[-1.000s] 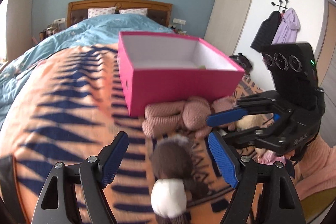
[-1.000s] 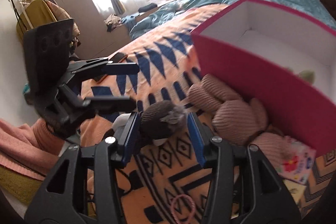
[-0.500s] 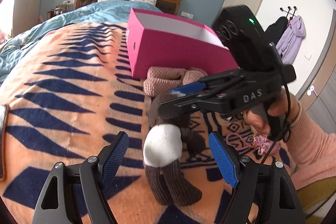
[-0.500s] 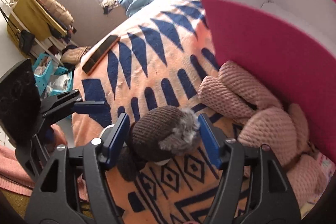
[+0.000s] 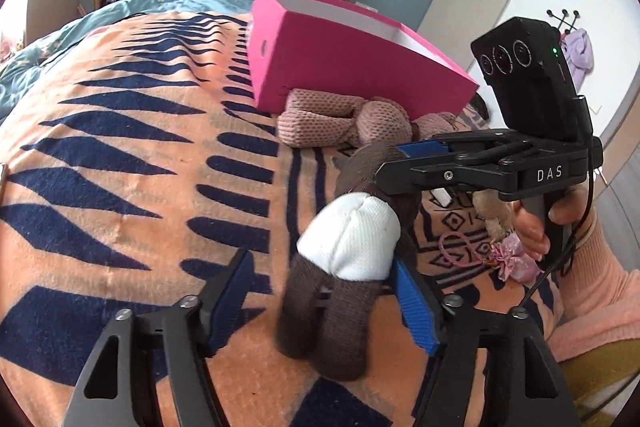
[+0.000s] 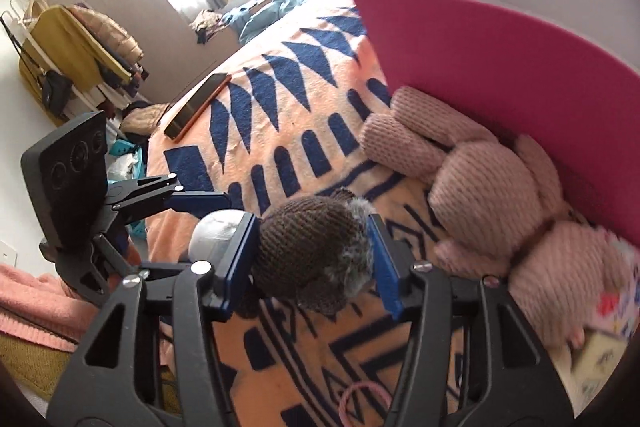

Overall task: Organize objects
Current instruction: 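Lower the left gripper onto the brown monkey plush and grasp it, then carry the brown monkey plush into the pink box and release it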

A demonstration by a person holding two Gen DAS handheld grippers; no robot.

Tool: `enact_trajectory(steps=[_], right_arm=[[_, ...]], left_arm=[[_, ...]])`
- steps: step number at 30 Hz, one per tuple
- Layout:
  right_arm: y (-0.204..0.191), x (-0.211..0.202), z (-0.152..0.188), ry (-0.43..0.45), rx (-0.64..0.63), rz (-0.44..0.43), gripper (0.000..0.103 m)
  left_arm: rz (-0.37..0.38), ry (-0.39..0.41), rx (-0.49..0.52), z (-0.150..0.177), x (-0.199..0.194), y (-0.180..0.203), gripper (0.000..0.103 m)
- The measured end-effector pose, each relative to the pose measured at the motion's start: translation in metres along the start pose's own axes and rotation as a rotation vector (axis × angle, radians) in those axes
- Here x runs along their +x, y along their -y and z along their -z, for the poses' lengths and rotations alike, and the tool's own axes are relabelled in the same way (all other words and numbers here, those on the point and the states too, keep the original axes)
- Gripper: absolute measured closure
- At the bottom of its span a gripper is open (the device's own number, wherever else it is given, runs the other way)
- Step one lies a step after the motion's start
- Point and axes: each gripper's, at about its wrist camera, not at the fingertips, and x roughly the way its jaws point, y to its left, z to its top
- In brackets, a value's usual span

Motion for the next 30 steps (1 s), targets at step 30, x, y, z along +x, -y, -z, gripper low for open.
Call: enact_trajectory(steps=[30], right_arm=[[-0.003,-0.127,-0.044,0.423,0.033,0.253,0.050]], left_arm=[[0.033,0.181,0.294,-0.137,-0.017,0.067,0.055]])
